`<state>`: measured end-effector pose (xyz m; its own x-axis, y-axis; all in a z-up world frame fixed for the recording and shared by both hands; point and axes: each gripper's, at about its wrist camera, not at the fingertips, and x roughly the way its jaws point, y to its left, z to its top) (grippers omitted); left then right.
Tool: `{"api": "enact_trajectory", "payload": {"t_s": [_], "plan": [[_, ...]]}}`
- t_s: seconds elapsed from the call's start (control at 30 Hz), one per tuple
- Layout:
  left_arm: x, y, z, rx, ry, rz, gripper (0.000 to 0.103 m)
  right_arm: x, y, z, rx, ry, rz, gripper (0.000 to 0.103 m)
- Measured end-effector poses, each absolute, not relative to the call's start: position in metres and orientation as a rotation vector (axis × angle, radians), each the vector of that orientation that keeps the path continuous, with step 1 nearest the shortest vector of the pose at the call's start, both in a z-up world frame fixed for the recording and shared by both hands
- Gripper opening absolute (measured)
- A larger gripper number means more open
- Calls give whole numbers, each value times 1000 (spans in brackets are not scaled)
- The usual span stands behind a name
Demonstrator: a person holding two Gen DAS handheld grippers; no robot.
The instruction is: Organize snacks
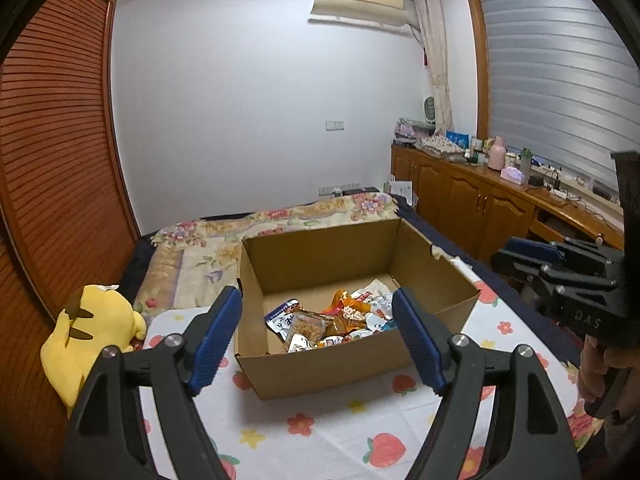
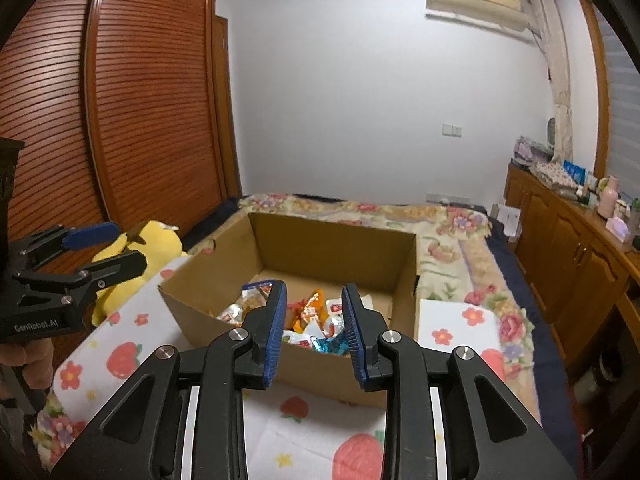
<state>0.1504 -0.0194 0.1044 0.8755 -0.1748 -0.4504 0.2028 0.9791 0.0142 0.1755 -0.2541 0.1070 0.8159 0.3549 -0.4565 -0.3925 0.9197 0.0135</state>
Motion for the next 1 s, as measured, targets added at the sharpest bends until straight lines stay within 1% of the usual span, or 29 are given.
{"api": "enact_trajectory", "payload": {"t_s": [0.03, 0.1, 0.13, 0.17, 0.2, 0.33, 0.4, 0.53, 0.57, 0.6, 0.63, 1.0], "plan": [[145, -20, 107, 63, 460, -201, 80, 171, -255, 109, -79, 466, 396, 35], [136, -23, 111, 71, 449, -207, 90, 160, -257, 112, -70, 459, 394, 40], [130, -25, 112, 80, 436, -210, 92, 155, -258, 113, -69, 456, 394, 44], [125, -27, 113, 88, 424, -211, 97, 150, -258, 114, -75, 448, 390, 53], [120, -29, 113, 96, 410, -210, 100, 145, -258, 115, -83, 436, 381, 61], [113, -36, 110, 98, 412, -189, 101, 130, -255, 118, -96, 403, 361, 73], [110, -36, 107, 89, 418, -180, 103, 124, -255, 118, -90, 392, 347, 83], [100, -33, 102, 67, 412, -146, 103, 115, -255, 117, -88, 385, 333, 91], [98, -31, 101, 60, 415, -135, 103, 112, -255, 116, -90, 382, 327, 94], [95, -29, 99, 54, 412, -125, 103, 110, -256, 115, -92, 380, 321, 100], [91, -29, 97, 50, 407, -115, 103, 107, -256, 113, -95, 379, 314, 103], [60, -22, 83, 44, 386, -51, 103, 79, -270, 96, -72, 395, 270, 103]]}}
